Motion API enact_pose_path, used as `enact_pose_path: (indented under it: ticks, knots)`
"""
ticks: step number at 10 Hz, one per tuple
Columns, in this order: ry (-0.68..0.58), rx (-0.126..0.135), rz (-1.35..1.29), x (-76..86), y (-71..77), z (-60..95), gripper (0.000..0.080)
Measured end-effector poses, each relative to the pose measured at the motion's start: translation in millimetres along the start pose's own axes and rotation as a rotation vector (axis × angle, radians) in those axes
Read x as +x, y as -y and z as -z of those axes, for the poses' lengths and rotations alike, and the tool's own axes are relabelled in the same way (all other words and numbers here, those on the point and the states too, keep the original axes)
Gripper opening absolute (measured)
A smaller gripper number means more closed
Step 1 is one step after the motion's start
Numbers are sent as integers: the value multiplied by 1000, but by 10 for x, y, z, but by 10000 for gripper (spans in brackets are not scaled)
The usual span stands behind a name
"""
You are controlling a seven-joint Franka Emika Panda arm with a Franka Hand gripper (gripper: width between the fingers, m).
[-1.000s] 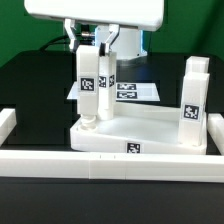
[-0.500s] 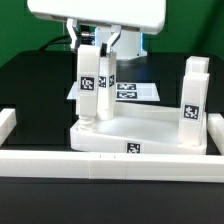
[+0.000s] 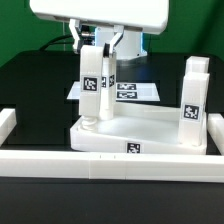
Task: Assemble desk
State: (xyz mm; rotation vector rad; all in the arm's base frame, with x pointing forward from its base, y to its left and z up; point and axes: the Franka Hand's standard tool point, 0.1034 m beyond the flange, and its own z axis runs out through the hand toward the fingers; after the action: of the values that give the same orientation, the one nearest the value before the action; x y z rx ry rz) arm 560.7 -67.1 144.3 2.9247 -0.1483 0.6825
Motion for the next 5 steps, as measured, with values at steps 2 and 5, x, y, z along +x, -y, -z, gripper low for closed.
enact_pose_path:
  ticks: [2, 5]
  knots:
    - [0, 0, 0, -2, 0, -2, 290]
    - [31, 13, -2, -30, 39, 7, 290]
